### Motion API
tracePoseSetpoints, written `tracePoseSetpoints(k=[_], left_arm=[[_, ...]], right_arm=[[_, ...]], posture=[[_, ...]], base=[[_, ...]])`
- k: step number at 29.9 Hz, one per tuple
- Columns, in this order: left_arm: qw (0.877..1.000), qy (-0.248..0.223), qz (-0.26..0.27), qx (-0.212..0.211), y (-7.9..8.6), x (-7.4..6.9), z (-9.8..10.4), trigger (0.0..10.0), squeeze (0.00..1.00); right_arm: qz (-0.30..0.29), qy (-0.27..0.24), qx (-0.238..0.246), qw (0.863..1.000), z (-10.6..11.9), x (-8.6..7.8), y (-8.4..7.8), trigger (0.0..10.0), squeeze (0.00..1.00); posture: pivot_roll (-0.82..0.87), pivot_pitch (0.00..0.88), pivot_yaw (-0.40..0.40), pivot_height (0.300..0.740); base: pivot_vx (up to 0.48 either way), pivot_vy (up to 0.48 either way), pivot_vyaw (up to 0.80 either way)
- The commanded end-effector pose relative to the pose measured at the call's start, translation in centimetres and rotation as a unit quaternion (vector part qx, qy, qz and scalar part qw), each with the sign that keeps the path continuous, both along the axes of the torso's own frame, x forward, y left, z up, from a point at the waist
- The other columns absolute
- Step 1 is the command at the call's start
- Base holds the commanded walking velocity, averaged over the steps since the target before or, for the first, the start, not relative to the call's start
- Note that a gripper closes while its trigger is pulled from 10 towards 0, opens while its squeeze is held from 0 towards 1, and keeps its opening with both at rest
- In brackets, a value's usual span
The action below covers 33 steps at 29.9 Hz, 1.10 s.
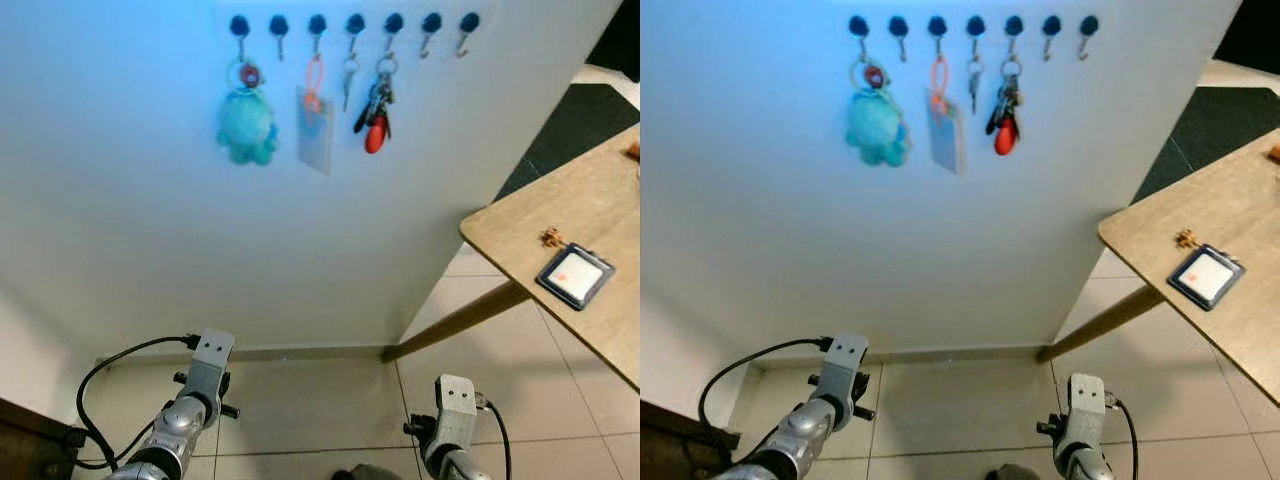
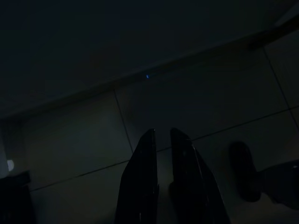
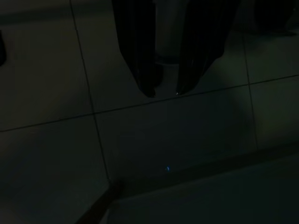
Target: Hang keys on a hook
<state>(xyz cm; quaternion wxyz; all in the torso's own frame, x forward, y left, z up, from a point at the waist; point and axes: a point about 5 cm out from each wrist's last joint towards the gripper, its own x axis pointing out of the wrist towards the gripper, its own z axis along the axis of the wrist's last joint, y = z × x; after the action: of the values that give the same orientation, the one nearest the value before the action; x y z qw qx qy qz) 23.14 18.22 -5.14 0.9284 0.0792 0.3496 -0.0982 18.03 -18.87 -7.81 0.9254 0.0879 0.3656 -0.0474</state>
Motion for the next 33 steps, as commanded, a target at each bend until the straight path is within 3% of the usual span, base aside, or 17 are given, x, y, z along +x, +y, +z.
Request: tracePoseSetpoints(k=[1, 14, 18, 23, 33], left_arm=[[1.000, 0.011, -0.002, 0.003, 0.06, -0.75, -0.49, 10.0, 0.00], [1.000, 0.008, -0.006, 0.003, -0.02, -0.51, -0.35, 10.0, 0.00], [0.999, 0.012, -0.032, 0.021, -0.22, -0.62, -0.44, 10.0, 0.00], [1.000, 0.007, -0.006, 0.004, -0.17, -0.78, -0.51, 10.0, 0.00], [1.000, 0.012, 0.006, 0.006, -0.01, -0.65, -0.49, 10.0, 0.00]], right_arm=[[0.000, 0.012, 0.002, 1.000, -0.33, -0.59, 0.10, 10.0, 0.00], [0.000, 0.005, 0.002, 1.000, -0.22, -0.43, 0.16, 10.0, 0.00], [0.002, 0.005, 0.002, 1.000, -0.22, -0.41, 0.17, 10.0, 0.00], [0.002, 0.004, 0.002, 1.000, -0.18, -0.36, 0.12, 10.0, 0.00], [0.003, 0.005, 0.002, 1.000, -0.15, -0.28, 0.02, 10.0, 0.00]], posture=[[0.06, 0.036, -0.017, 0.740], [0.06, 0.032, -0.015, 0.740], [0.06, 0.032, -0.015, 0.740], [0.06, 0.036, -0.019, 0.740], [0.05, 0.040, -0.019, 0.740]], base=[[0.000, 0.000, 0.00], [0.000, 0.000, 0.00], [0.000, -0.480, 0.00], [0.000, -0.432, 0.00], [0.000, 0.000, 0.00]])
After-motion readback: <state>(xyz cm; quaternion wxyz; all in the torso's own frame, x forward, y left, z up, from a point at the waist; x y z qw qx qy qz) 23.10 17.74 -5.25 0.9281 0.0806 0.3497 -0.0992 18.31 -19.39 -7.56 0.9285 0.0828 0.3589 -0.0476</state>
